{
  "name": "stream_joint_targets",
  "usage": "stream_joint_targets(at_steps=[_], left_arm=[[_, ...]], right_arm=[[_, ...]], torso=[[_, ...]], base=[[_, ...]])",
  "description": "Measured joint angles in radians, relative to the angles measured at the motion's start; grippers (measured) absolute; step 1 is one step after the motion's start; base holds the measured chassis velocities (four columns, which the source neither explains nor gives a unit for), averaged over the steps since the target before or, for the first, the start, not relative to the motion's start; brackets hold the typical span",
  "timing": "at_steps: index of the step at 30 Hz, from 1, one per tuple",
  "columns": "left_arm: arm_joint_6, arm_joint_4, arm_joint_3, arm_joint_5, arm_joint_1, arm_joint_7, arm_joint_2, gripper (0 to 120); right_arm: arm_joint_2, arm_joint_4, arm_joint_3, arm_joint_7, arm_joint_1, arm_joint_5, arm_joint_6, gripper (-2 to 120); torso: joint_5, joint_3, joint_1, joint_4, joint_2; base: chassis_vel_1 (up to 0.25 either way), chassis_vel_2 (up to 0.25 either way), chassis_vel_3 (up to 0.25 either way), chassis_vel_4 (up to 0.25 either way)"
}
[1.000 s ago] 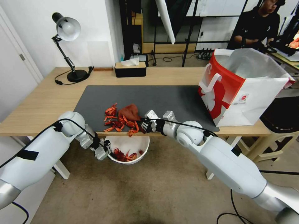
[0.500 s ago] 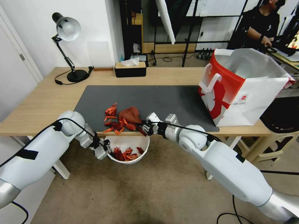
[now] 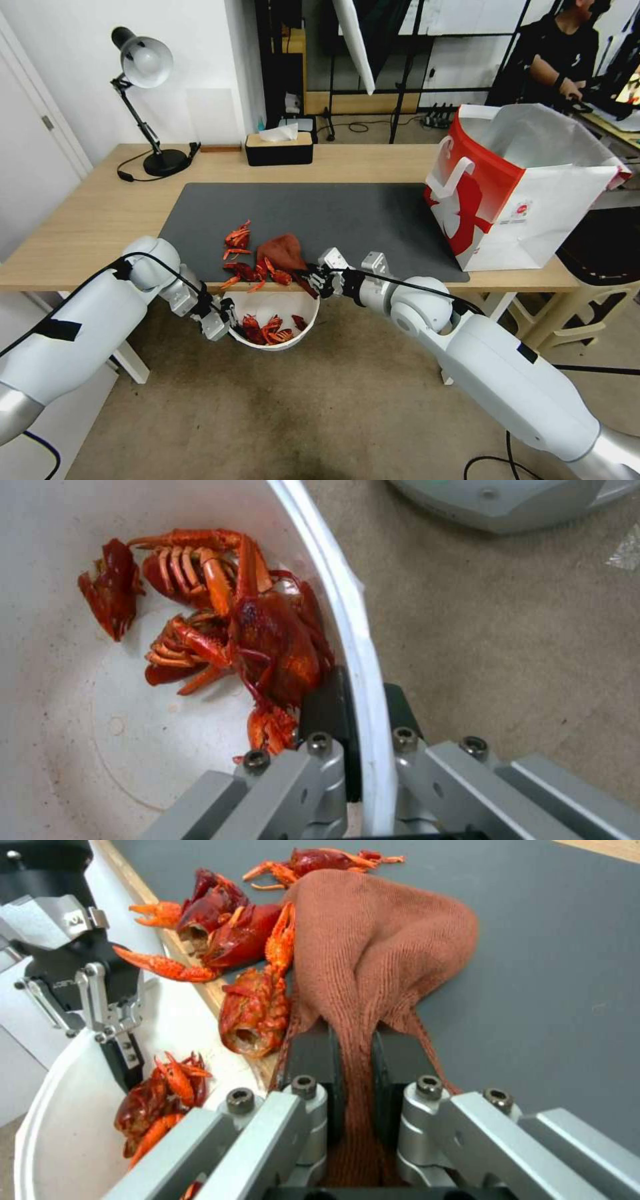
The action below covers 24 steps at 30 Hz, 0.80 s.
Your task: Sweep shrimp from table into container with towel, then put container into takeout bag.
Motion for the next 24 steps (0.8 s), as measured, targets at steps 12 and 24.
stream_joint_targets(at_steps=[12,24], left_arm=[[-0.002,-0.003,-0.015,-0.013,0.009,0.004,0.030,0],[-0.003,-0.003,-0.024,-0.021,0.019,0.004,0.039,0]], right_arm=[[-0.002,0.010,0.001,-0.002,-0.008,-0.004,0.001,7],[0.001,0.025,-0.009,-0.006,-0.016,-0.009,0.001,7]], torso=[[-0.0001,0.000,0.000,0.0001,0.000],[0.0000,0.000,0.000,0.0001,0.000]], base=[[0.000,0.000,0.000,0.000],[0.000,0.000,0.000,0.000]])
